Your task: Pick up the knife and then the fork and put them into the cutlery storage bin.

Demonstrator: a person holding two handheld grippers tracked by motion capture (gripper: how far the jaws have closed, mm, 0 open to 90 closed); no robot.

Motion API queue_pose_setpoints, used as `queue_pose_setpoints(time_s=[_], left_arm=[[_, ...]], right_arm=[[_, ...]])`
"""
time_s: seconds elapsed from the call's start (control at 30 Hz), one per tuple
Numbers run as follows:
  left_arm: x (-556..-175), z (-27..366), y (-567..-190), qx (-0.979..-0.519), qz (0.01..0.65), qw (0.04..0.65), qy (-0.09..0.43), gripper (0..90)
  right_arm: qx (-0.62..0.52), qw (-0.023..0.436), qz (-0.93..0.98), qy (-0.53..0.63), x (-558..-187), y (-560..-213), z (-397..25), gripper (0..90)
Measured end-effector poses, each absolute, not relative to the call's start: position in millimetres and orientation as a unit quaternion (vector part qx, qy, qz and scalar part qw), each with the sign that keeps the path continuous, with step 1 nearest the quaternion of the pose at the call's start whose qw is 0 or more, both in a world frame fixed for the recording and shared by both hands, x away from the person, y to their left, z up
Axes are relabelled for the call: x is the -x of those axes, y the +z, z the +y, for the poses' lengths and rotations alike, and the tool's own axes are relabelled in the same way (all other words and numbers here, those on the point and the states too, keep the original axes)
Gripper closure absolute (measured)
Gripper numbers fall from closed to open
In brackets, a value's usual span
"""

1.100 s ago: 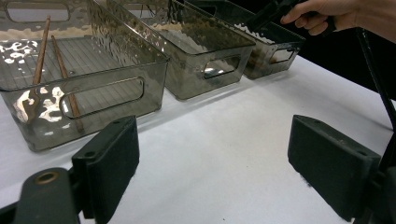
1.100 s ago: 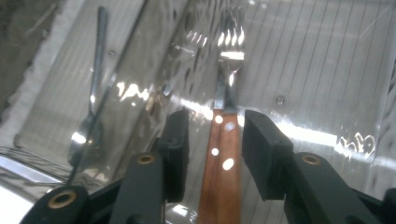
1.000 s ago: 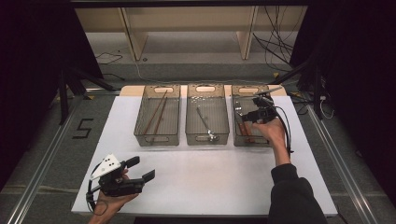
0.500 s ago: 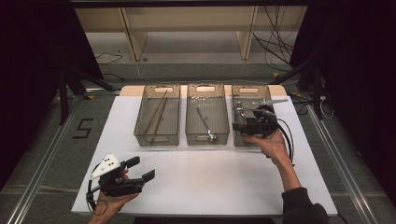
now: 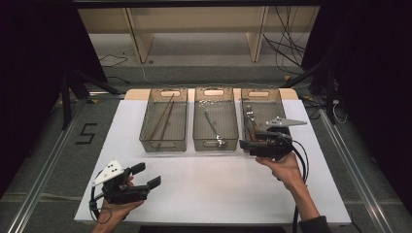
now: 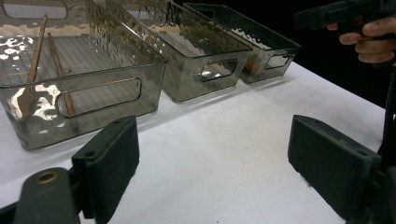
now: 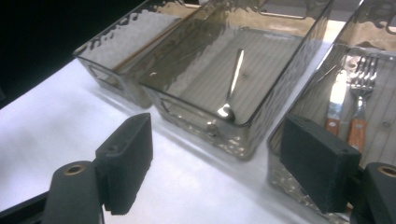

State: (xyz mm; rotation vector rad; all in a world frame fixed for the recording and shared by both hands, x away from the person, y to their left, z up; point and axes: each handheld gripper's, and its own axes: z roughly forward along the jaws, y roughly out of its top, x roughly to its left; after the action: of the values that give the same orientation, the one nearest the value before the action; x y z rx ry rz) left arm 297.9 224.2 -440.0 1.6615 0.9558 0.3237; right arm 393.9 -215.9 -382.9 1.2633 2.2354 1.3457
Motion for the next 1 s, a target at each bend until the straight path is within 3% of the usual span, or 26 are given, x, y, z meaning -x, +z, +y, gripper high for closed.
queue_pose_setpoints(time_s=[1.0], left_arm=[[-300, 221, -441, -0.715, 0.404, 0.557, 0.125, 15.9]], right_arm=[[-0.390, 0.145, 0.751, 0.512, -321, -424, -226, 20.6]])
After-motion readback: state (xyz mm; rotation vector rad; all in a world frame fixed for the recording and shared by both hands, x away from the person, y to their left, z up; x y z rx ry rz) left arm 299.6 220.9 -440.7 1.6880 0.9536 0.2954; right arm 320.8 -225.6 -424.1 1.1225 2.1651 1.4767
